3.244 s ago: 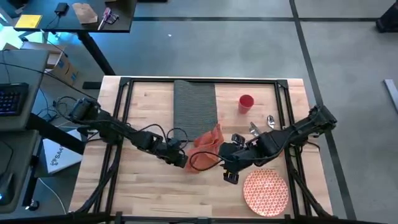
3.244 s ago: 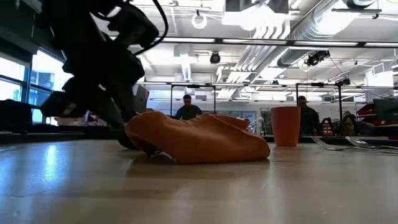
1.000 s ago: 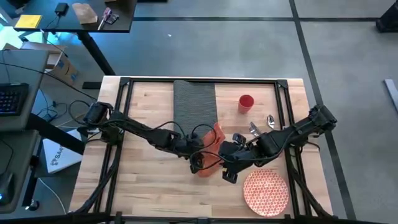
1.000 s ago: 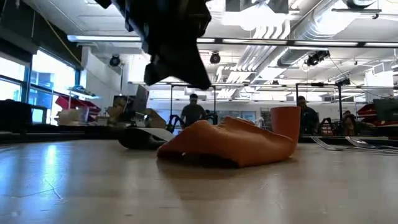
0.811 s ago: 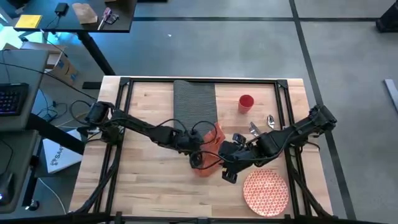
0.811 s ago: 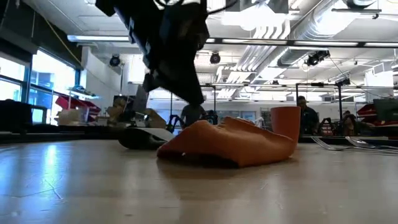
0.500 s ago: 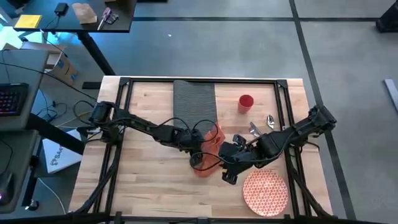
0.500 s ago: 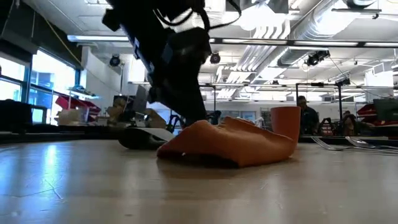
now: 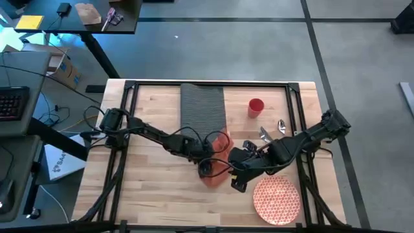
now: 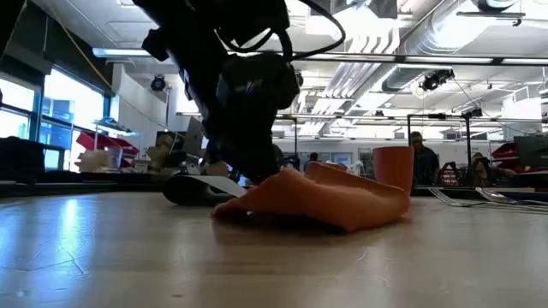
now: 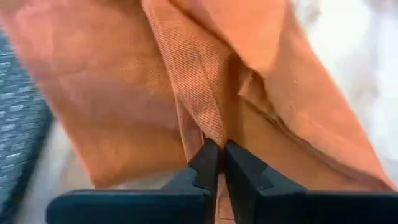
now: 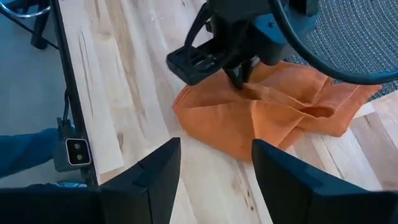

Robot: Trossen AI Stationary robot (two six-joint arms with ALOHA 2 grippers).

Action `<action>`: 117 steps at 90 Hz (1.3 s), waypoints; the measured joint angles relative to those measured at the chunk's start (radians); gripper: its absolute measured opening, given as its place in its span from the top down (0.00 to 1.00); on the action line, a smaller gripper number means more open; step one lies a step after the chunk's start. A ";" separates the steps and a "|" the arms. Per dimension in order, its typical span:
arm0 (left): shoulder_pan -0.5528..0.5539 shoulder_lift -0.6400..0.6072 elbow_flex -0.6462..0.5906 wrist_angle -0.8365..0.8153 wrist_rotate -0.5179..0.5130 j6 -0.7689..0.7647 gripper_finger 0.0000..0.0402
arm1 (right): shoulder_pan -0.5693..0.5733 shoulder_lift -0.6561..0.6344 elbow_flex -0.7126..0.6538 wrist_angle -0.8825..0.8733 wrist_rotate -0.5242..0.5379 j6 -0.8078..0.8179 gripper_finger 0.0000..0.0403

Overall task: Set table place
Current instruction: Move the orange napkin to the center of the table

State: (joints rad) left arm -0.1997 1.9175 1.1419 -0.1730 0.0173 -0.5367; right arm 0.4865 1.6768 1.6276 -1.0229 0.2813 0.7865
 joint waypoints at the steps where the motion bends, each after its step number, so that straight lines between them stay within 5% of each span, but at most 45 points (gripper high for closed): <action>1: 0.000 0.000 0.000 0.005 0.009 0.000 0.98 | 0.000 0.000 0.000 0.000 0.000 0.000 0.55; 30: -0.030 -0.143 0.053 0.043 0.037 -0.040 1.00 | 0.000 0.000 0.000 -0.012 0.007 0.000 0.55; 73: -0.026 -0.535 0.146 0.070 -0.286 0.015 1.00 | 0.000 -0.048 0.004 -0.013 0.059 0.025 0.55; 95: -0.042 -0.513 0.147 -0.066 -0.311 -0.027 1.00 | 0.015 -0.040 -0.003 0.021 0.114 -0.045 0.55; 117: -0.067 -0.410 0.145 -0.208 -0.317 -0.193 1.00 | 0.052 -0.035 -0.206 0.261 0.130 -0.004 0.55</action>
State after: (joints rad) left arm -0.2671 1.5078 1.2873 -0.3808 -0.2995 -0.7301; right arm 0.5390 1.6413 1.4212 -0.7617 0.4118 0.7824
